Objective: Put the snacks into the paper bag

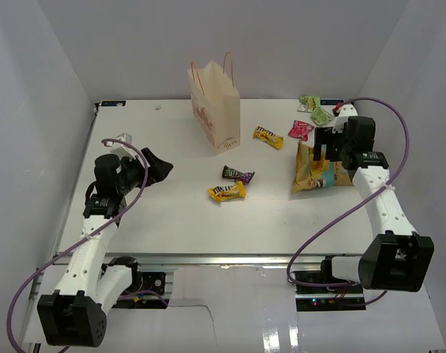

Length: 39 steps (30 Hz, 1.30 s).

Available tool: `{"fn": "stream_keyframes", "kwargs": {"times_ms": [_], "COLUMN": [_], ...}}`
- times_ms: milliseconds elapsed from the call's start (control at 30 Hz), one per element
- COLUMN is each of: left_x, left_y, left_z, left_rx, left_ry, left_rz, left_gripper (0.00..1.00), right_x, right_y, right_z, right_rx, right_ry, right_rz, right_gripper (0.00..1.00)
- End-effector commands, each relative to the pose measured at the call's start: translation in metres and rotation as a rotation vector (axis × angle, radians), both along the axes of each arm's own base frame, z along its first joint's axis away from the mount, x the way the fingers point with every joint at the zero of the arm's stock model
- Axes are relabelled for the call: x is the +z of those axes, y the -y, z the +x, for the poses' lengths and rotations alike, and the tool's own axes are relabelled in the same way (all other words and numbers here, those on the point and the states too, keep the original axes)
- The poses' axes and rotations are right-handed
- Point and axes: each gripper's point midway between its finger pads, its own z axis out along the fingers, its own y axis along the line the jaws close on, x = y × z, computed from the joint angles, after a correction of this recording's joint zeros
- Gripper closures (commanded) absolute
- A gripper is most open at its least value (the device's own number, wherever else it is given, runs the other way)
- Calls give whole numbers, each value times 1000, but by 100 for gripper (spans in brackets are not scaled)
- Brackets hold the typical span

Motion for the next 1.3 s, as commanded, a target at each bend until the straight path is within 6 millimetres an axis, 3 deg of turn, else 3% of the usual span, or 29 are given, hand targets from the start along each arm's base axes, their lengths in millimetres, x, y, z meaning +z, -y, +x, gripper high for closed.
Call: {"fn": "stream_keyframes", "kwargs": {"times_ms": [0, 33, 100, 200, 267, 333, 400, 600, 867, 1133, 1267], "left_x": [-5, -12, -22, -42, -59, -63, -74, -97, -122, -135, -169], "left_y": [23, 29, 50, 83, 95, 113, 130, 153, 174, 195, 195], "left_z": [-9, -8, -12, -17, -18, -25, -34, -42, -20, 26, 25], "left_rx": [-136, -156, -189, -255, -298, -380, -459, -646, -760, -759, -827], "left_ry": [4, -15, -35, -75, -116, -91, -78, -27, -30, 29, -43], "left_rz": [5, 22, 112, 240, 297, 366, 433, 557, 683, 834, 883], "left_gripper": [2, 2, 2, 2, 2, 2, 2, 5, 14, 14, 21], "right_x": [27, 31, 20, 15, 14, 11, 5, -3, -8, -12, -14], "right_y": [-28, -55, -83, -110, -115, -121, -122, -123, -126, -125, -123], "right_z": [6, -2, -30, -60, -65, -76, -77, -71, -66, -68, -71], "right_rx": [312, 496, 817, 1022, 1071, 1135, 1161, 1177, 1179, 1172, 1167], "right_ry": [78, 99, 94, 75, 92, 95, 103, 94, 82, 70, 67], "right_rz": [-71, -44, -82, -45, -35, -10, -24, -9, 20, 32, 34], "right_gripper": [10, 10, 10, 10, 10, 9, 7, 4, 3, 3, 3]}}
